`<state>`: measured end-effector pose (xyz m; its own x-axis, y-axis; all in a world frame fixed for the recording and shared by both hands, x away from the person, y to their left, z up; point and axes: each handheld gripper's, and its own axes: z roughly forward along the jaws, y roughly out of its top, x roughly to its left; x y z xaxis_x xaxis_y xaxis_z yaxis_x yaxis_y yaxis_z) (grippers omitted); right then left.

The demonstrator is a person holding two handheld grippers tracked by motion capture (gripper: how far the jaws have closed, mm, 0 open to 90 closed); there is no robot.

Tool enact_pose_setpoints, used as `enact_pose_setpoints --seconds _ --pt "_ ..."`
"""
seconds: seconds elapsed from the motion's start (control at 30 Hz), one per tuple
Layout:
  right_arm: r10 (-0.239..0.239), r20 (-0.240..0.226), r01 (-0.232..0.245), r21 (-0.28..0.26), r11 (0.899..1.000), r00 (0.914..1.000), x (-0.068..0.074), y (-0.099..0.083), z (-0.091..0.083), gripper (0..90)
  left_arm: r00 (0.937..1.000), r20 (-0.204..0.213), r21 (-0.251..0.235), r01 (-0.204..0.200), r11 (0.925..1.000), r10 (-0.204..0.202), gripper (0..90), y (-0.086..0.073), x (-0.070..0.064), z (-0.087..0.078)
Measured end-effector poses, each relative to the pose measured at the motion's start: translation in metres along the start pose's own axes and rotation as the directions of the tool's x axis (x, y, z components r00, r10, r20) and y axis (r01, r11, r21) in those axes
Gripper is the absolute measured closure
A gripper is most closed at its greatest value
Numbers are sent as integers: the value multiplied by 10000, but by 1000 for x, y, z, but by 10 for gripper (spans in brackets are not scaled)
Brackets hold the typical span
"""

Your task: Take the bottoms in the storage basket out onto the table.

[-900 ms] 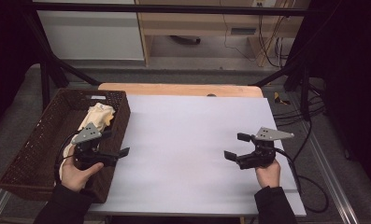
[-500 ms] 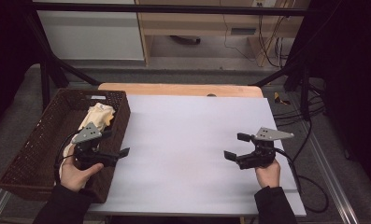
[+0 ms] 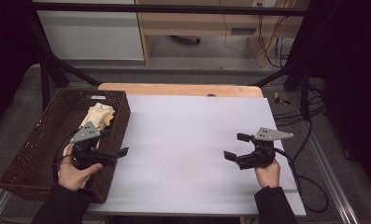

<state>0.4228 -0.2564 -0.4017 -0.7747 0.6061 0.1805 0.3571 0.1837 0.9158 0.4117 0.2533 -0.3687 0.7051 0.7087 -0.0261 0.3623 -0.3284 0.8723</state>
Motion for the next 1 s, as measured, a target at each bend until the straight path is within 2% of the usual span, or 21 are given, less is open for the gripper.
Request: enact_pose_setpoints --seconds 0.7,1.0 --pt "-17 14 17 113 9999 10000 -1 -1 1 35 9999 -10 88 126 9999 -126 47 5 5 -11" --pt "-3 7 3 171 9999 10000 -1 -2 2 35 9994 -204 162 299 9994 -296 50 5 12 -20"
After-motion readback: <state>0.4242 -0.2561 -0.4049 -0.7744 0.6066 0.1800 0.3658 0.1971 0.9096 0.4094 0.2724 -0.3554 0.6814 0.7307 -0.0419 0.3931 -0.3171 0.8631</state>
